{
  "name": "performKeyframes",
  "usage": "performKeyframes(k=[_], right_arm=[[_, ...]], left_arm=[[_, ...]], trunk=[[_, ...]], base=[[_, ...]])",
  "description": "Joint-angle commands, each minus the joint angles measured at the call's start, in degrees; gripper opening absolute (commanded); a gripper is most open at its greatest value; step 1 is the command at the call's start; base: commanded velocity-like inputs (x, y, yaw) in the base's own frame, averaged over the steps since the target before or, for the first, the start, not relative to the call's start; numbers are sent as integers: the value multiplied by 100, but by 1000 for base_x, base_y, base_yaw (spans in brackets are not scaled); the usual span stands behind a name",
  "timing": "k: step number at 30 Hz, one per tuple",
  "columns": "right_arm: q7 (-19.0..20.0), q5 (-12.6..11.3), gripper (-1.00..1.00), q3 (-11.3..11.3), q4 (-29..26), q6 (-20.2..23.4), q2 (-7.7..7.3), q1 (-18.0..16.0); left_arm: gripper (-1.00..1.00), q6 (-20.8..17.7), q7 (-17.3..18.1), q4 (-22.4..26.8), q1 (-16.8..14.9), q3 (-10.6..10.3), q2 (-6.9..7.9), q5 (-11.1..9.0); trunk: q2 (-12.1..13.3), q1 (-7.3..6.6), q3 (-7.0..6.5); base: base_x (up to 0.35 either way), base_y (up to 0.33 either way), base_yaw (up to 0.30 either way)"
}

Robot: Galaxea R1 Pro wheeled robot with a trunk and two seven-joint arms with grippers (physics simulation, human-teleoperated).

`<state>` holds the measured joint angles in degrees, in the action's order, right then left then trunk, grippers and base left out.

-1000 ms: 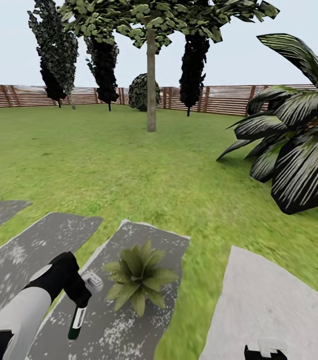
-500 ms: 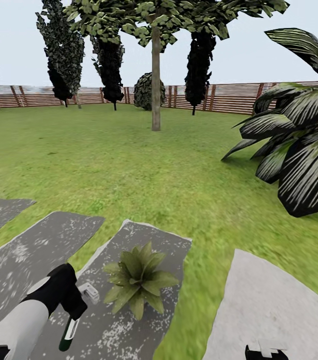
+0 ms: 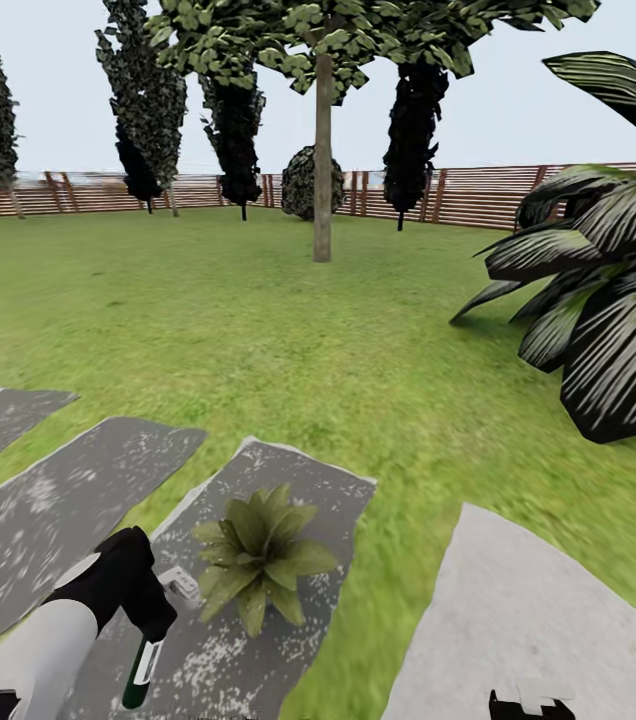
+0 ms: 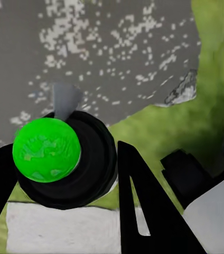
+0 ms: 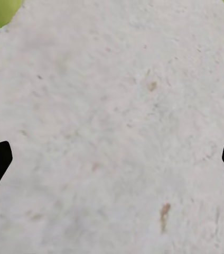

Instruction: Pick up the pesticide atomizer in the garden and spray insectifuge to fully cover both potted plants in the garden.

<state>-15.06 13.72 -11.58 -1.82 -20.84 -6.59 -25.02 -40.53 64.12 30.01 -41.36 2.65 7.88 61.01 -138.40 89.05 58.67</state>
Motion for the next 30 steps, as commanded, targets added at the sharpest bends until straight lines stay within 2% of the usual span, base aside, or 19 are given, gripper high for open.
performKeyframes(k=[1, 8, 19, 28, 30], right_arm=[[-15, 60, 100, -46, 6, -16, 2, -2], [-15, 60, 100, -46, 6, -16, 9, -2], [-15, 60, 100, -46, 6, -16, 9, -3], [-15, 60, 100, -46, 6, -16, 9, -2], [-15, 60, 100, -46, 6, -16, 9, -2]], left_arm=[[-100, -43, 46, 9, -4, 27, -6, 45], [-100, -61, 54, 37, -12, 32, -13, 47], [-100, -68, 54, 63, -17, 34, -14, 49], [-100, -75, 54, 91, -69, 33, -17, 53], [-100, -71, 206, 102, -122, 24, -40, 58]], trunk=[[-2, -2, 5], [-2, -2, 5], [-2, -2, 5], [-2, -2, 5], [-2, -2, 5]], base=[[-75, -270, 273], [-79, -264, 275], [-1, -276, 36], [-61, -242, 246], [-107, -37, 92]])
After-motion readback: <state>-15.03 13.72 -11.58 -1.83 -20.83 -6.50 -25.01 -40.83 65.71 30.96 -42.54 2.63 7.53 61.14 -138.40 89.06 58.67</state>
